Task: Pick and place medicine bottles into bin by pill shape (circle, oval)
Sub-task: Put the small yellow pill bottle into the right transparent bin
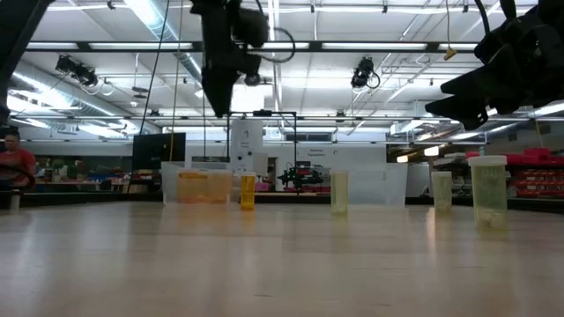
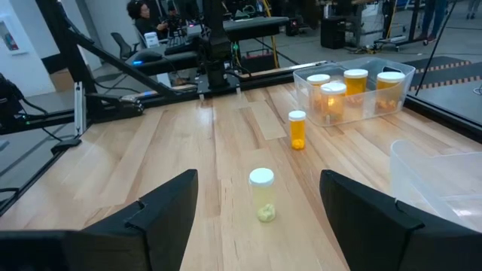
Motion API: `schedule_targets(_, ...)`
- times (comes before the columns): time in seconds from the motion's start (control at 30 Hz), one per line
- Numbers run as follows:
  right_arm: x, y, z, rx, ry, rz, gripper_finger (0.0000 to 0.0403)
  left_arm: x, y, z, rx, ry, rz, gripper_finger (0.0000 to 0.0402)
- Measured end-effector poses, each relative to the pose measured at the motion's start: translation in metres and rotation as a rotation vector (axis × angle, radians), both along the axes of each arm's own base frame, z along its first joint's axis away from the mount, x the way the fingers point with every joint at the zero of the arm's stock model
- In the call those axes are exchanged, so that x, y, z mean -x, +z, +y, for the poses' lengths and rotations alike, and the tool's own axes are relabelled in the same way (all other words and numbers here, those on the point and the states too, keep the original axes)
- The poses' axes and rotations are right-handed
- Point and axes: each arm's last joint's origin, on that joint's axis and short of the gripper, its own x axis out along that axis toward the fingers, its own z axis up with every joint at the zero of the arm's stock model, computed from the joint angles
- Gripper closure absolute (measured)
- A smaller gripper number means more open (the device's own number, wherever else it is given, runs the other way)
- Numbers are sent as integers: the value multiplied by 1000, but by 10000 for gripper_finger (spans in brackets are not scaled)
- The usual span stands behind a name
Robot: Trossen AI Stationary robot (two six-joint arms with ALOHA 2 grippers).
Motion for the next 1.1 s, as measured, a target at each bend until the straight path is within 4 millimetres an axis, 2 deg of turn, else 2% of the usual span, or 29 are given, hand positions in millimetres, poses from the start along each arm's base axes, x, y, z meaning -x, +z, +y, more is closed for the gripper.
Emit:
schedule_targets(0.37,0,0,0,0,0,0,118,41,92,-65,-170,-99,-373,61)
schedule_targets(0.63,0,0,0,0,0,0,118,81,133,-104,-215,-150,-576,61)
schedule_targets(0.73,0,0,0,0,0,0,118,93,135,-114,-220,-167,-630,61)
schedule_targets(0.83,0,0,0,0,0,0,118,106,129,-121,-253,-167,-659,61)
schedule_targets(1.1,0,0,0,0,0,0,118,141,87,-130,-283,-146,-740,61)
